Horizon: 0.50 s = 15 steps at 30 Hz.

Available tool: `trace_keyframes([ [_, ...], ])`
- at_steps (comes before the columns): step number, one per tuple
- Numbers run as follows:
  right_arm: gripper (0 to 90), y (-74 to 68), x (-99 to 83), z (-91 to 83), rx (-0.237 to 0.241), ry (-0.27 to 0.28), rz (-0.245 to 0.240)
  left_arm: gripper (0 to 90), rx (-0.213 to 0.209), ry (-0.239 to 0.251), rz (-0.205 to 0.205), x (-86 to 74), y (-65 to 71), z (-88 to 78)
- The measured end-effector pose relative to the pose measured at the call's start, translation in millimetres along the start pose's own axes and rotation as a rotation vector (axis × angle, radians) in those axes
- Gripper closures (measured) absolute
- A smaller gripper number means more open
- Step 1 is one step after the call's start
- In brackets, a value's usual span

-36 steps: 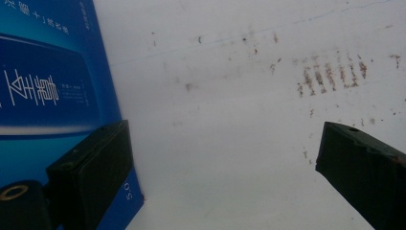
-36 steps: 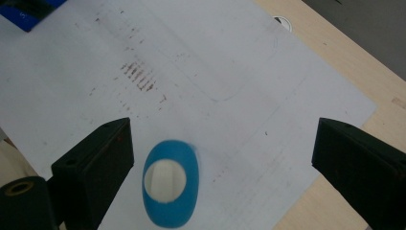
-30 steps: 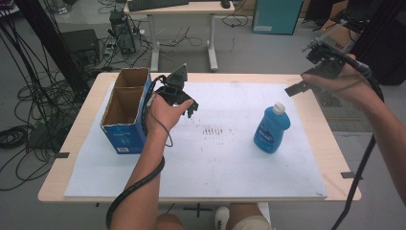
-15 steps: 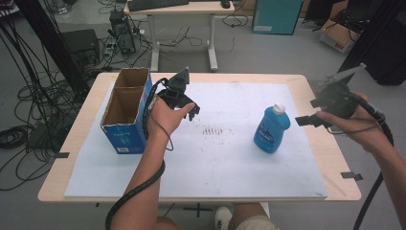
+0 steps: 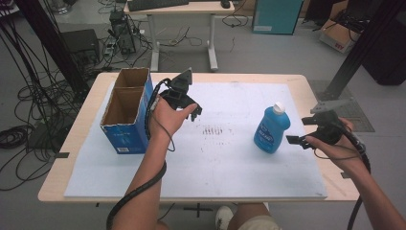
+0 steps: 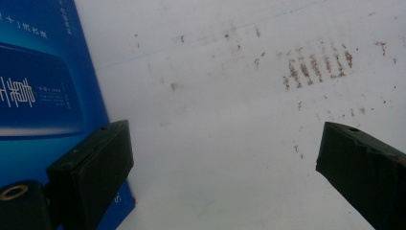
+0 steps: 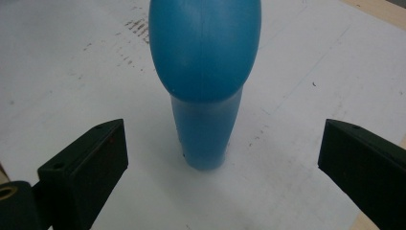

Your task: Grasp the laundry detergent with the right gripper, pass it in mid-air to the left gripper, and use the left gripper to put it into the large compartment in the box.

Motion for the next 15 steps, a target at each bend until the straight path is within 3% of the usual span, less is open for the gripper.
trace_keyframes([
  [8,2.6,-4.7,-17.0,30.0,-0.015,0.061,0.023,5.7,0.001,-0.012,0.004,-0.7,0.6,7.4],
  [15,2.4,-11.2,-22.9,50.3,-0.032,0.101,0.014,5.7,0.007,-0.017,0.005,-0.5,-0.9,10.6],
])
Point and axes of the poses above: each handheld gripper's, and its own axes: z roughly forward along the jaws, x roughly out of its top, y roughly to its right, the point moved 5 cm from there along z, roughly forward along the jaws, and after that the axes turned 2 degrees about x, right-handed, at the moved point
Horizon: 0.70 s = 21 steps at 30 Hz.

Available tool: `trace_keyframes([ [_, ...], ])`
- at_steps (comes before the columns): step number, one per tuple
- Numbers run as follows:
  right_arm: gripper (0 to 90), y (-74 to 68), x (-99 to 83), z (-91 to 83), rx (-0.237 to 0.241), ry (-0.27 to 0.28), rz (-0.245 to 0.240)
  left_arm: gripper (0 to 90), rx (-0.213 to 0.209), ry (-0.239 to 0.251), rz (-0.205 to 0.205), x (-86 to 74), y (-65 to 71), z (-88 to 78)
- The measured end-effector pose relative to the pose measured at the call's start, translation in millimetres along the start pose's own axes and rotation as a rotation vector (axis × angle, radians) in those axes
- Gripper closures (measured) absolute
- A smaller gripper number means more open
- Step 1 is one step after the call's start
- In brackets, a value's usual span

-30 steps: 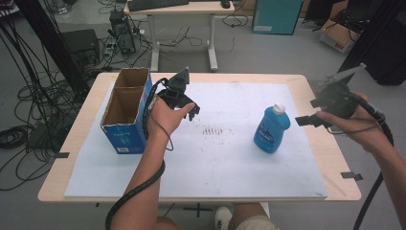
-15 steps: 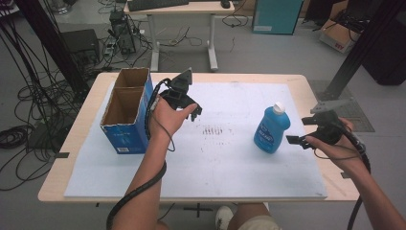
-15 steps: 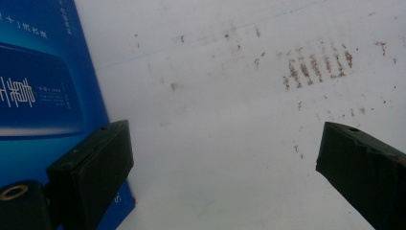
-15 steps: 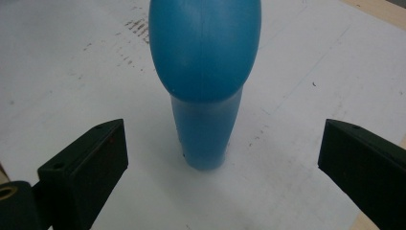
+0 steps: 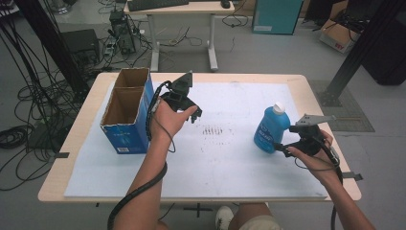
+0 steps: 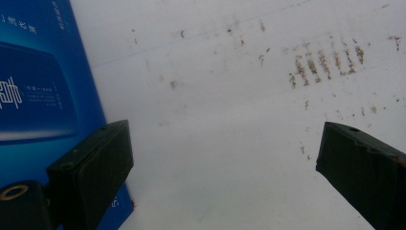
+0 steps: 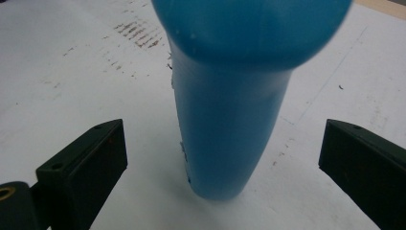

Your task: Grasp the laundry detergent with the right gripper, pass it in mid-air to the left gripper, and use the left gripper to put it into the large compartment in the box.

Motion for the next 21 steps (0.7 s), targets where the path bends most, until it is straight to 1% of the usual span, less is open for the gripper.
trace_keyframes([
  [4,2.4,-2.6,-1.4,7.9,-0.015,0.024,-0.012,5.7,0.002,-0.001,-0.001,0.4,-0.7,1.2],
  [8,2.1,-2.4,-2.8,14.0,-0.028,0.052,-0.003,5.7,0.001,-0.004,-0.002,0.7,-0.3,3.3],
  [11,2.0,-1.8,-3.4,18.7,-0.034,0.073,-0.009,5.7,-0.001,-0.006,0.001,1.4,0.9,5.0],
  [12,2.0,-2.0,-3.8,20.5,-0.036,0.075,-0.015,5.7,-0.001,-0.007,0.004,1.6,0.9,5.2],
  [13,2.1,-2.9,-4.1,21.6,-0.034,0.075,-0.008,5.7,-0.001,-0.011,0.009,1.9,0.6,5.5],
  [15,2.0,-3.1,-4.2,24.2,-0.034,0.08,-0.017,5.8,-0.003,-0.008,0.002,2.6,1.3,6.5],
  [17,2.2,-3.8,-4.0,26.7,-0.028,0.085,-0.016,5.7,-0.001,-0.011,0.01,3.1,1.0,6.5],
  [20,2.0,-4.2,-3.0,29.5,-0.032,0.097,-0.024,5.7,-0.002,-0.008,0.006,3.8,1.1,6.6],
  [21,2.0,-4.7,-2.7,30.3,-0.031,0.099,-0.02,5.7,0.0,-0.008,0.007,3.9,0.8,6.6],
])
Point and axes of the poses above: each handheld gripper's, and its own axes: z roughly forward along the jaws, x roughly out of its top, y roughly to its right, the point moved 5 cm from there along z, roughly forward along the jaws, and after that the axes turned 2 degrees about x, right-handed, at the moved point
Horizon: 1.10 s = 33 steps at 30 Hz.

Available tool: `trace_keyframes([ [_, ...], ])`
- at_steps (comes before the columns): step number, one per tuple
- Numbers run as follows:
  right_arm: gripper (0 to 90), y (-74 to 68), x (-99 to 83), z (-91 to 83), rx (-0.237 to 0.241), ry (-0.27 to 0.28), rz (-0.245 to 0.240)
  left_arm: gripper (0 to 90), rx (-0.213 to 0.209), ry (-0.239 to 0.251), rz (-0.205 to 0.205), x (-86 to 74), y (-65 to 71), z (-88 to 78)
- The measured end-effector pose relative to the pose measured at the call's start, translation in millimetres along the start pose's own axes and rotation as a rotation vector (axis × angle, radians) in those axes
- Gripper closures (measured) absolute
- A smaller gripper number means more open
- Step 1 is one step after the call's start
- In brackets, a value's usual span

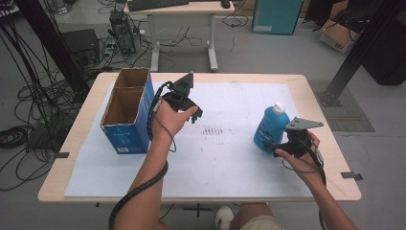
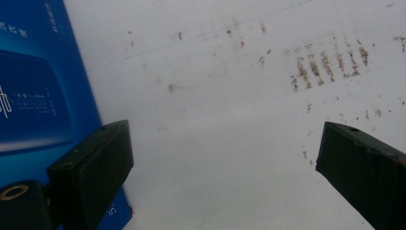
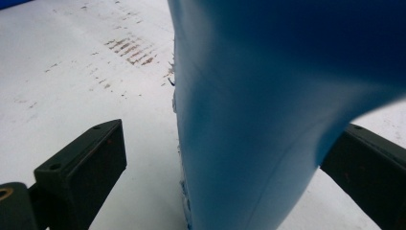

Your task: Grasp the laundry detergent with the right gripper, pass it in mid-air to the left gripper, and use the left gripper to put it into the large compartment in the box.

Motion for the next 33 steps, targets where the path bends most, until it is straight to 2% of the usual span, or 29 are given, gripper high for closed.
trace_keyframes([
  [17,1.7,-0.1,3.0,3.0,0.0,0.041,-0.003,5.7,-0.001,0.0,0.0,1.5,-1.0,0.3],
  [33,1.6,-1.3,4.2,3.6,0.0,0.056,-0.006,5.7,0.001,0.005,0.001,1.9,-2.1,-0.8],
])
Point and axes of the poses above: each handheld gripper's, and its own axes: z roughly forward along the jaws, x roughly out of its top, y roughly to its right, the point moved 5 cm from there along z, roughly forward along the jaws, and after that the axes turned 2 degrees about x, right-handed, at the moved point
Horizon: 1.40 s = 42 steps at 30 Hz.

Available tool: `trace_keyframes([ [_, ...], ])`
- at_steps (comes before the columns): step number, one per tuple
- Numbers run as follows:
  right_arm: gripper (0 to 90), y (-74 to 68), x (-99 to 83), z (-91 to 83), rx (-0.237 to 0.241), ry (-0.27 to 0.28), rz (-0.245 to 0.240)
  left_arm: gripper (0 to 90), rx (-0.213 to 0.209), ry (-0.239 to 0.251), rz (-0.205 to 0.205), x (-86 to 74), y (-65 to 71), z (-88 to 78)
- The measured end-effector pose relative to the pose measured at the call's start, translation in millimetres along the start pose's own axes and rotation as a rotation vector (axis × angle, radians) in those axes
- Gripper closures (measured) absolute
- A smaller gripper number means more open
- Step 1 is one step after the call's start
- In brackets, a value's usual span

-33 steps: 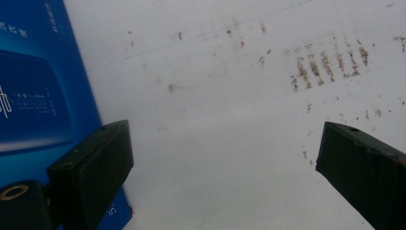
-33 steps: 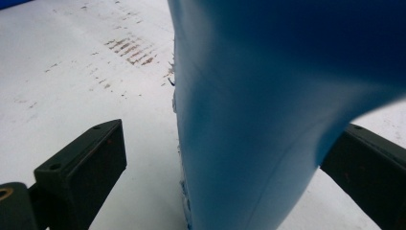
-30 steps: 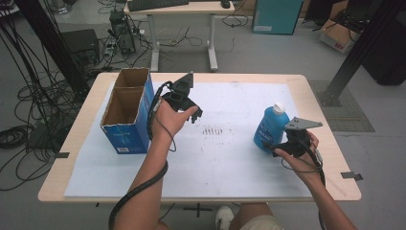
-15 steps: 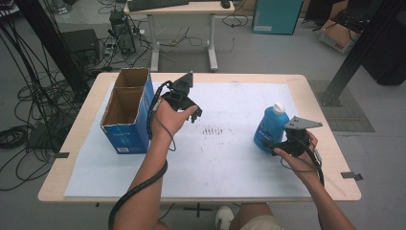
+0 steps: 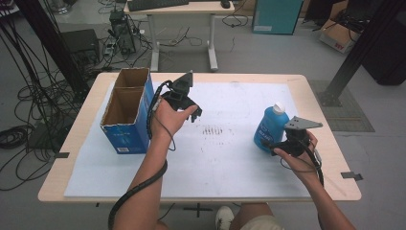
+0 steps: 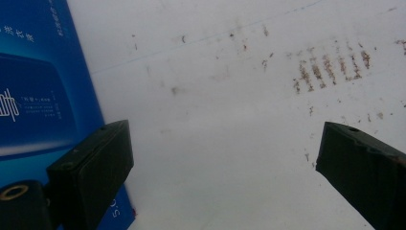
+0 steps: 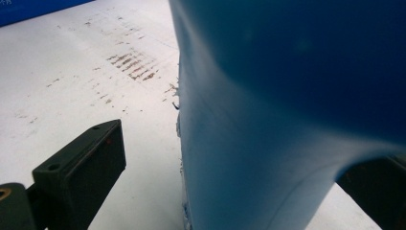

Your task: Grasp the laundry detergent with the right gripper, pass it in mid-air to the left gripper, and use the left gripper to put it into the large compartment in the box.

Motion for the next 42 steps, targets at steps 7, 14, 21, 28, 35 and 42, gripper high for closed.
trace_keyframes([
  [7,1.6,-0.8,1.5,-0.2,-0.002,0.008,-0.002,5.7,-0.002,0.0,0.0,0.4,-0.5,-0.1],
  [14,1.6,-0.8,1.6,-0.1,-0.003,0.009,-0.003,5.7,-0.003,0.002,-0.002,0.6,-0.6,0.6],
  [21,1.6,-0.4,1.1,-1.1,-0.004,0.012,-0.007,5.7,-0.007,0.0,-0.003,0.4,-0.5,0.0],
  [28,1.5,-0.8,0.3,-1.8,-0.003,0.017,-0.006,5.7,-0.005,0.007,-0.001,0.6,0.0,-0.6],
  [35,1.5,-0.9,0.6,-0.7,0.001,0.026,-0.01,5.7,-0.007,0.005,-0.001,0.2,-1.1,-0.7],
  [42,1.4,-0.4,0.7,-0.5,-0.003,0.028,-0.01,5.7,-0.003,0.008,0.002,0.2,-0.5,0.1],
])
Point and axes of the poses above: each handheld gripper's, and its own axes: z roughly forward along the jaws, x roughly out of its top, y roughly to its right, the point moved 5 cm from there along z, roughly forward along the jaws, and after that the axes turned 2 degrees about x, right-handed, at the moved point
